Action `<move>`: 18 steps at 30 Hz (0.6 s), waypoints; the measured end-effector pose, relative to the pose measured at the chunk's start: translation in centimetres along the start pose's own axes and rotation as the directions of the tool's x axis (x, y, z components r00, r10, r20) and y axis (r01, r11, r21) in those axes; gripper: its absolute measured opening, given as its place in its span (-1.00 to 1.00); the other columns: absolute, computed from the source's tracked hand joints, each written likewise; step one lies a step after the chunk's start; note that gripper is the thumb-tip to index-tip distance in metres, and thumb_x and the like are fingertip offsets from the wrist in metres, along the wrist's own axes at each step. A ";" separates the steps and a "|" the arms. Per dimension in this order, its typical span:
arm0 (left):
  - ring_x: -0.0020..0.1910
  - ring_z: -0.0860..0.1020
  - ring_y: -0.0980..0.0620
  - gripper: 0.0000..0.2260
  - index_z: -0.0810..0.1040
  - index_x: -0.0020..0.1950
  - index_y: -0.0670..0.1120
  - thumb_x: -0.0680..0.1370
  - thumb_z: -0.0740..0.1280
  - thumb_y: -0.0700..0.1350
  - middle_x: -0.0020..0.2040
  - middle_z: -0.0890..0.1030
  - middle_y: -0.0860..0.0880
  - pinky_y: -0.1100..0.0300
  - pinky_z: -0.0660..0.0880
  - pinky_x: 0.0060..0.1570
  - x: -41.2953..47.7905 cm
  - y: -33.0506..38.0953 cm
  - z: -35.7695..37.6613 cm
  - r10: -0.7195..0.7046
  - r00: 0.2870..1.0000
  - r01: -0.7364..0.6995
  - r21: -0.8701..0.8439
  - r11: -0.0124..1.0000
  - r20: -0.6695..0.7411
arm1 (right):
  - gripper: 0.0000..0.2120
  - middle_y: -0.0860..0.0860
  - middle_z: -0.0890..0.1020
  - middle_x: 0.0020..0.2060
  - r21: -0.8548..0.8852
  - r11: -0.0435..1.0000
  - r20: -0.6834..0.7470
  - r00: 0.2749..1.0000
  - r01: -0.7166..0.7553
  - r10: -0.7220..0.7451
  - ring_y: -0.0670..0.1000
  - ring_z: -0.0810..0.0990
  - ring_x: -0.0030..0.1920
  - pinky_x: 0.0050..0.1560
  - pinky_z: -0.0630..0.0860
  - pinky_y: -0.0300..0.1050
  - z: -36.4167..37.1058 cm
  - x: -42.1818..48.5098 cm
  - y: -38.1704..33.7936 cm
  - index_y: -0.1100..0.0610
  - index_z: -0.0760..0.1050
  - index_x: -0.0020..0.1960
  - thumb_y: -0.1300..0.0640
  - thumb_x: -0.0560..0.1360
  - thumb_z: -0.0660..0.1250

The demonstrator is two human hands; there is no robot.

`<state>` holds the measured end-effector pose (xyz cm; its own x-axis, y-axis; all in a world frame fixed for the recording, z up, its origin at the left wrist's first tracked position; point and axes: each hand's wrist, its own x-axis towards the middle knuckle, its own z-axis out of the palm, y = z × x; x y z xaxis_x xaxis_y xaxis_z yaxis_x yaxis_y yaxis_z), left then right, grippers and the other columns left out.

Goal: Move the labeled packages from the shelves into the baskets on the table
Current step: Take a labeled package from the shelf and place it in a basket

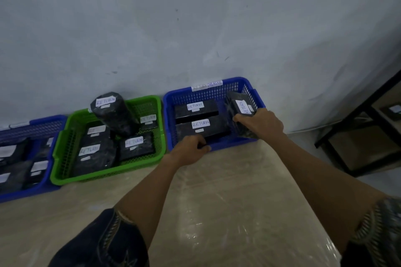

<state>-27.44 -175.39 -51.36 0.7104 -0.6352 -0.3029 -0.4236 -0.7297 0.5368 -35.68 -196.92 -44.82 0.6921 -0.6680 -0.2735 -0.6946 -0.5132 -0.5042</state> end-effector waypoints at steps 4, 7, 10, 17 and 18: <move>-0.12 0.58 0.05 -0.64 0.61 -0.02 -0.02 0.48 0.32 0.26 -0.11 0.63 0.00 0.10 0.55 -0.09 0.9 -0.5 0.6 -0.056 0.998 0.057 -0.028 0.998 0.033 | -0.33 0.09 0.55 -0.03 0.031 0.999 0.121 0.992 0.033 -0.036 0.15 0.54 -0.02 -0.08 0.50 -0.03 0.4 2.6 -0.2 0.18 0.45 0.15 -0.34 0.32 0.34; -0.15 0.58 0.04 -0.56 0.59 -0.07 0.00 0.43 0.29 0.36 -0.15 0.63 0.01 0.07 0.55 -0.11 1.2 -0.3 0.9 -0.102 0.994 0.104 -0.035 0.994 0.039 | -0.49 0.04 0.51 -0.23 0.055 0.997 0.214 0.974 0.061 -0.072 0.11 0.52 -0.14 -0.24 0.41 -0.11 1.0 4.2 -0.5 0.14 0.42 -0.12 -0.33 0.34 0.33; -0.20 0.57 0.02 -0.54 0.57 -0.14 -0.02 0.42 0.28 0.38 -0.22 0.61 -0.01 0.08 0.50 -0.19 1.8 0.3 0.8 -0.116 0.993 0.116 -0.010 0.993 0.034 | -0.52 0.06 0.53 -0.16 0.080 0.992 0.235 0.965 0.095 -0.112 0.10 0.52 -0.13 -0.14 0.47 -0.06 1.8 5.5 -1.0 0.14 0.43 -0.04 -0.28 0.37 0.33; -0.22 0.57 0.01 -0.53 0.57 -0.15 -0.05 0.42 0.29 0.37 -0.22 0.61 -0.03 0.03 0.53 -0.18 2.8 1.4 1.8 -0.130 0.991 0.130 -0.022 0.991 0.019 | -0.45 0.10 0.59 -0.02 0.067 0.991 0.246 0.961 0.115 -0.128 0.11 0.53 -0.08 -0.04 0.50 -0.01 3.2 7.3 -0.6 0.18 0.46 0.12 -0.26 0.39 0.32; -0.21 0.57 0.02 -0.54 0.57 -0.15 -0.04 0.42 0.29 0.37 -0.22 0.62 -0.02 0.04 0.54 -0.17 2.8 1.4 2.1 -0.137 0.991 0.137 -0.028 0.990 0.010 | -0.40 0.11 0.58 0.05 0.064 0.991 0.234 0.963 0.121 -0.133 0.14 0.54 -0.01 0.01 0.51 0.01 3.5 7.6 -0.4 0.17 0.43 0.20 -0.27 0.38 0.33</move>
<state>-27.16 -178.69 -53.11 0.7563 -0.5318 -0.3810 -0.3064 -0.8025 0.5119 -29.46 -199.90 -49.50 0.8048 -0.4492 -0.3881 -0.5917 -0.5544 -0.5853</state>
